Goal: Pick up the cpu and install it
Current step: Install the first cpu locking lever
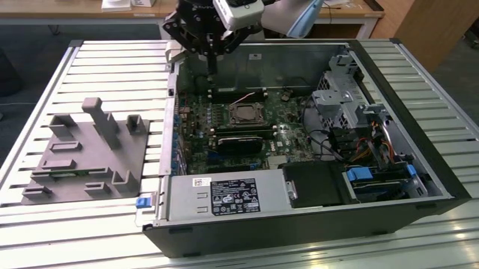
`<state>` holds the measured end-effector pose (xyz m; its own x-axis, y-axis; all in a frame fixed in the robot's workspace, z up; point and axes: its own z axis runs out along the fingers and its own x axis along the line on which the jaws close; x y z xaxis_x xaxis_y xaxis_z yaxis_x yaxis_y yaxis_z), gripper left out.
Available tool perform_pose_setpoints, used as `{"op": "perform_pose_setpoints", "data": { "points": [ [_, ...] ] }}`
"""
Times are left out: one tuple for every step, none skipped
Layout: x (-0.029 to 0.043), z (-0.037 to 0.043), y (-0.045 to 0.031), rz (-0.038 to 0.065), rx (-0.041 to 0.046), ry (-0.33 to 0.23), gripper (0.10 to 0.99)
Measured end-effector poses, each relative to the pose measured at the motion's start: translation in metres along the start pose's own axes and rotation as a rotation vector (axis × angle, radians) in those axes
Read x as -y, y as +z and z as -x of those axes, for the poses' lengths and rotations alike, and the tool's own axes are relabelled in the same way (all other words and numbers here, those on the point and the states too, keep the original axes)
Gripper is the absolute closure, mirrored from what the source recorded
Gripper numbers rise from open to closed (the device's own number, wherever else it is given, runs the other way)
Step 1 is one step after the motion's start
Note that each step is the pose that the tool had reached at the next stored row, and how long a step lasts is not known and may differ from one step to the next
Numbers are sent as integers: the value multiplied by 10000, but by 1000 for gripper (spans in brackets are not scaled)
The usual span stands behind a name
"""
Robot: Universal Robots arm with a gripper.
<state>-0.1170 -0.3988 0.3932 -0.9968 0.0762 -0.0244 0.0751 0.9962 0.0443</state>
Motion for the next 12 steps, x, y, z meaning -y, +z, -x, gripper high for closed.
{"op": "perform_pose_setpoints", "data": {
  "points": [
    [-1,6,1,1,0,1,980],
    [-1,11,1,1,0,0,980],
    [-1,16,2,1,0,0,980],
    [-1,19,2,1,0,0,980],
    [-2,22,2,0,0,1,980],
    [-2,25,2,0,0,0,980],
    [-2,27,3,1,0,1,980],
    [-2,30,3,0,0,1,980],
    [-3,33,3,1,0,0,980],
    [-3,37,4,0,0,0,980],
    [-3,40,4,1,0,0,980],
    [-4,43,4,1,0,1,980]
  ]
}}
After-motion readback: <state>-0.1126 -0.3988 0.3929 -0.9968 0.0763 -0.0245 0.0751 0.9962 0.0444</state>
